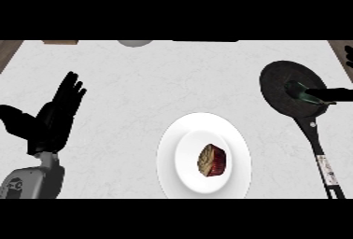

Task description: Pick the eggplant from the plate and place it in the pan

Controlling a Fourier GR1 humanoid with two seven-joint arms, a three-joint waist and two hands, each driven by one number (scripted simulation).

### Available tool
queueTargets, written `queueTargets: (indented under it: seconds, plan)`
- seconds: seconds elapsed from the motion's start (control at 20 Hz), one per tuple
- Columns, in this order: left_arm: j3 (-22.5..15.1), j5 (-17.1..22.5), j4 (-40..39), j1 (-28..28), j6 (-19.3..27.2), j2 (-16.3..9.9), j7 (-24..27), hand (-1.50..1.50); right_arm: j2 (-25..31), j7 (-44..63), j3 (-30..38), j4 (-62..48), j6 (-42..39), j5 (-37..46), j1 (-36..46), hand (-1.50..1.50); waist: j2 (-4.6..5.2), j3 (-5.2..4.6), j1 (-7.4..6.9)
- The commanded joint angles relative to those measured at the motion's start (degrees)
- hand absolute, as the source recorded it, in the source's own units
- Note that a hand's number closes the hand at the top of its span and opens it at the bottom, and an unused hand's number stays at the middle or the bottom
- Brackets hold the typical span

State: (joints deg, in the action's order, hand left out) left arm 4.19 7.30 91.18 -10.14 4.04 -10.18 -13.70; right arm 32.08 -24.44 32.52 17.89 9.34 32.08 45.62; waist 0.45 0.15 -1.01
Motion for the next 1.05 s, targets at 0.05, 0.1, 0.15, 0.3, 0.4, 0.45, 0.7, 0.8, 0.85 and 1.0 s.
queueTargets:
  seconds: [0.05,0.1,0.15,0.3,0.4,0.45,0.7,0.8,0.85,1.0]
  plan:
    - [1.2,-0.2,0.9,1.3,0.1,-1.0,0.6,0.0,6.2,-6.9,7.5,-0.9,-11.6,-9.0,-5.6,-1.5,-0.32,-0.02,1.17]
    - [0.5,-0.8,-1.8,0.7,0.1,0.2,2.4,0.0,6.9,-7.3,8.3,-1.0,-13.5,-10.1,-5.5,-1.5,-0.19,-0.05,1.26]
    - [0.4,-0.5,1.4,0.2,0.6,-0.5,-1.2,0.0,10.2,-7.9,9.4,-1.1,-18.3,-11.5,-5.7,-1.5,-0.35,0.0,1.22]
    - [2.0,0.4,-1.2,-2.0,0.0,-1.5,-1.8,0.0,10.7,-12.9,11.5,-2.2,-24.4,-14.7,-10.8,-1.5,-0.21,-0.01,1.47]
    - [2.0,0.7,0.3,0.4,-0.7,-1.6,-1.1,0.0,13.4,-13.5,11.7,-1.7,-30.7,-16.1,-13.0,-1.5,-0.47,-0.09,1.41]
    - [2.5,1.1,-0.9,4.0,-2.3,-1.2,3.5,0.0,13.0,-14.6,11.5,-2.2,-32.5,-16.3,-14.1,-1.5,-0.37,-0.1,1.03]
    - [3.1,1.0,-3.0,0.3,-2.4,-1.2,2.0,0.0,14.9,-16.0,9.8,1.0,-35.1,-18.5,-18.3,-1.5,-0.32,-0.11,0.85]
    - [0.4,-0.6,4.5,4.6,-0.8,0.5,0.3,0.0,15.5,-18.4,10.1,1.7,-36.0,-19.5,-22.1,-1.5,-0.44,-0.11,0.79]
    - [3.4,0.7,-1.5,0.7,-2.9,-1.8,1.4,0.0,14.3,-12.9,9.4,5.6,-35.9,-21.6,-20.5,-1.5,-0.51,-0.18,1.17]
    - [2.3,0.2,1.7,-0.9,-1.3,-0.8,-2.4,0.0,13.0,-17.7,7.9,4.1,-34.0,-21.4,-23.6,-1.5,-0.38,-0.11,0.83]
